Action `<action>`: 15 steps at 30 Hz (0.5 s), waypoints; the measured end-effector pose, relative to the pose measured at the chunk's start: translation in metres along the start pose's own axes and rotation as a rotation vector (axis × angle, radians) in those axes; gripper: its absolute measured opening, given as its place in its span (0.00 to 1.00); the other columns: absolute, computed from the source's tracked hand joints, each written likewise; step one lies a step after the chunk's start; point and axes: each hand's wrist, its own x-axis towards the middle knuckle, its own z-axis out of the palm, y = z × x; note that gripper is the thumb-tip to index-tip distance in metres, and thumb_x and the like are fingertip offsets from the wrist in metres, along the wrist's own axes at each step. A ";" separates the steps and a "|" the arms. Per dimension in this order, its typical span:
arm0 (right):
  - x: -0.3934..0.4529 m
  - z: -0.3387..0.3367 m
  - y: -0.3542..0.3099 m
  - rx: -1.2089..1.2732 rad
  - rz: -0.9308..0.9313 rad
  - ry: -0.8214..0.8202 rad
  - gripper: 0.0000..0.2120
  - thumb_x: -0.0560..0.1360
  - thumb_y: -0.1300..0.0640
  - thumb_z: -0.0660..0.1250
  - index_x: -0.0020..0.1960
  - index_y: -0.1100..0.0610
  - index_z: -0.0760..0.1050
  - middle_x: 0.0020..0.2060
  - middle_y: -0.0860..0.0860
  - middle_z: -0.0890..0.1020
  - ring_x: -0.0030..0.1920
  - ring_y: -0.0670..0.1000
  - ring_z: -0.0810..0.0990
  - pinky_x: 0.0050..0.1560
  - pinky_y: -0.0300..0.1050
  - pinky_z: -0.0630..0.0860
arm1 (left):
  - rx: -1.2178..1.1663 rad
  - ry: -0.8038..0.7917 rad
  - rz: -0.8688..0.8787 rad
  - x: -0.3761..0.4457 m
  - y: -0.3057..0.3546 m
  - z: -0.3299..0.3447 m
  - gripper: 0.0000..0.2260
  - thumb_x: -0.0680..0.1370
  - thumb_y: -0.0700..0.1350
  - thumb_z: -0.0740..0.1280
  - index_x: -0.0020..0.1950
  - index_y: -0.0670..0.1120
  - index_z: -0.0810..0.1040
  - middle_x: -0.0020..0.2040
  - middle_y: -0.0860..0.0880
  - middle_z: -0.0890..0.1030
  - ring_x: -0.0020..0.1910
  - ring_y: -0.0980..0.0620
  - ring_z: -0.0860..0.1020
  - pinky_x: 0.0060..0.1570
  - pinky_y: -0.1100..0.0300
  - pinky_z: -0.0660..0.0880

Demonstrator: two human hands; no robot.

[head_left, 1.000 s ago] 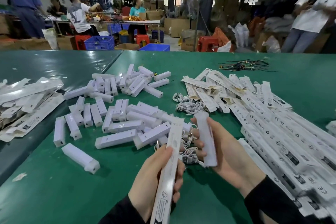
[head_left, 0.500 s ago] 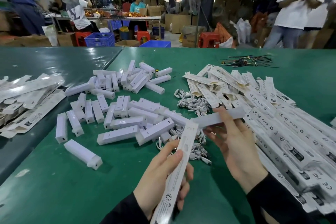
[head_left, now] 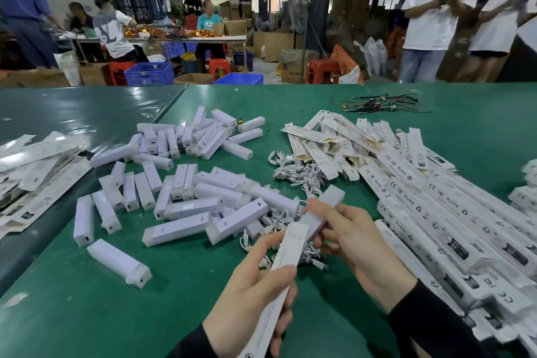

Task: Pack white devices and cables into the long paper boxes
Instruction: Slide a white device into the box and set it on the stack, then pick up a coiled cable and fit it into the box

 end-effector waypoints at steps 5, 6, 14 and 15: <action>-0.002 0.001 -0.001 0.011 -0.101 0.100 0.09 0.74 0.52 0.71 0.49 0.56 0.78 0.34 0.53 0.82 0.26 0.47 0.75 0.26 0.36 0.69 | -0.009 0.022 0.006 0.001 0.001 -0.001 0.12 0.68 0.50 0.71 0.49 0.55 0.75 0.33 0.45 0.74 0.21 0.49 0.69 0.19 0.62 0.71; -0.002 0.000 -0.001 0.020 -0.110 0.115 0.10 0.74 0.52 0.71 0.50 0.57 0.77 0.34 0.53 0.81 0.27 0.47 0.75 0.26 0.36 0.69 | -0.023 0.027 0.006 0.001 0.000 -0.001 0.10 0.68 0.50 0.71 0.47 0.54 0.75 0.34 0.45 0.74 0.21 0.49 0.69 0.19 0.62 0.71; -0.003 0.004 0.001 0.021 -0.091 0.052 0.11 0.75 0.53 0.71 0.51 0.59 0.76 0.35 0.54 0.84 0.28 0.47 0.76 0.28 0.38 0.71 | -0.052 0.007 -0.029 0.001 -0.006 -0.002 0.23 0.66 0.48 0.70 0.57 0.46 0.66 0.34 0.45 0.70 0.20 0.51 0.66 0.21 0.65 0.67; -0.003 0.004 0.001 0.033 -0.087 0.043 0.10 0.75 0.53 0.71 0.50 0.59 0.76 0.35 0.55 0.84 0.27 0.48 0.76 0.28 0.39 0.71 | -0.061 0.008 -0.028 0.001 -0.006 -0.001 0.25 0.66 0.48 0.70 0.58 0.46 0.65 0.35 0.45 0.70 0.20 0.51 0.66 0.21 0.65 0.67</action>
